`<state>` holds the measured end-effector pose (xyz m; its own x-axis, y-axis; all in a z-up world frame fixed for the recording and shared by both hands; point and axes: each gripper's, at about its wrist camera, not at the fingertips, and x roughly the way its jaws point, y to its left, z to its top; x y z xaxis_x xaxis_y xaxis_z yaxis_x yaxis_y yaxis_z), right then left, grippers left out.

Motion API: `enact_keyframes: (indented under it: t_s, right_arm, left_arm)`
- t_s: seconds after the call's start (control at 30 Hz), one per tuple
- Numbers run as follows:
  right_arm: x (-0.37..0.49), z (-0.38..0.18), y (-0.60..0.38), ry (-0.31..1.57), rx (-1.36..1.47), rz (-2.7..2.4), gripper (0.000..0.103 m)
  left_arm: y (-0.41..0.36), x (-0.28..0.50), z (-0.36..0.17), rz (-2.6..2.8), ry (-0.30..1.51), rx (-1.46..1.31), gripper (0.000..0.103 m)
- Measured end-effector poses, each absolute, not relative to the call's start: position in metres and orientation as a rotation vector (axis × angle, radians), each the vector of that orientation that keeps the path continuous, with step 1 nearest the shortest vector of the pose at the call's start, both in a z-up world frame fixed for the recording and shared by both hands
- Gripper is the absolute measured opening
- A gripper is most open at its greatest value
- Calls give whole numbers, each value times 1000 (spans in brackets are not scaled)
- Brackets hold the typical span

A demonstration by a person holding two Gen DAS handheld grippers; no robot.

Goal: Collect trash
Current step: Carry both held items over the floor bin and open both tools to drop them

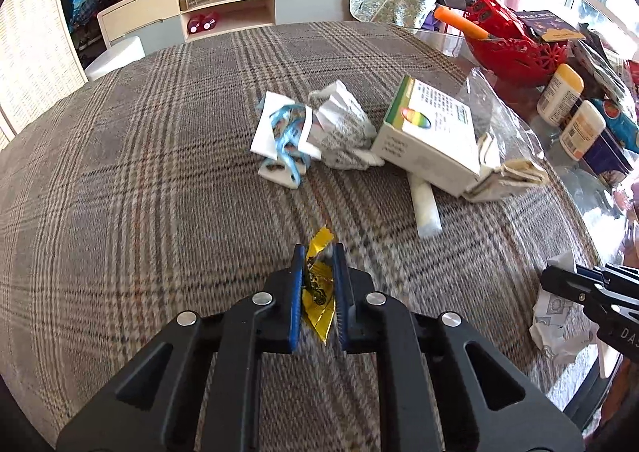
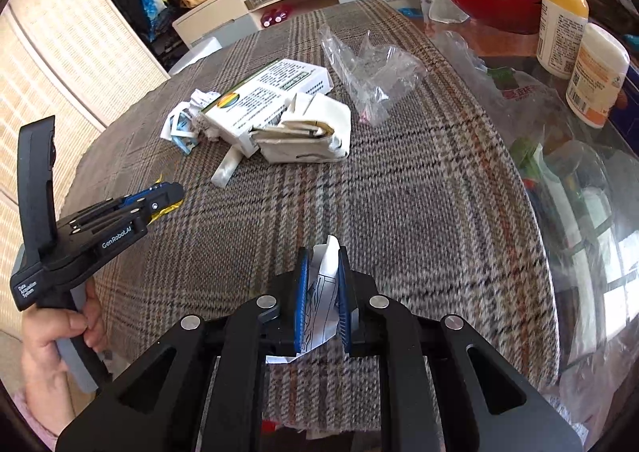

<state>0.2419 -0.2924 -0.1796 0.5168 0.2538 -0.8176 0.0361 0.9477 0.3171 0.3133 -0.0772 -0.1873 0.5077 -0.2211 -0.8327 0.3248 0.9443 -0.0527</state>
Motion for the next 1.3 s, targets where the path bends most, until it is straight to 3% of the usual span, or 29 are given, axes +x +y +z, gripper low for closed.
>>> enact_keyframes:
  t_s: [0.67,1.3]
  right_arm:
    - [120,-185,-250,1076,284,153,14]
    - [66,-275,-218,1180,227,121,14]
  left_arm:
    - [-55,133,-191,-464,1052,-21,10]
    - [-52,54,-295,-470,1178,-71,11]
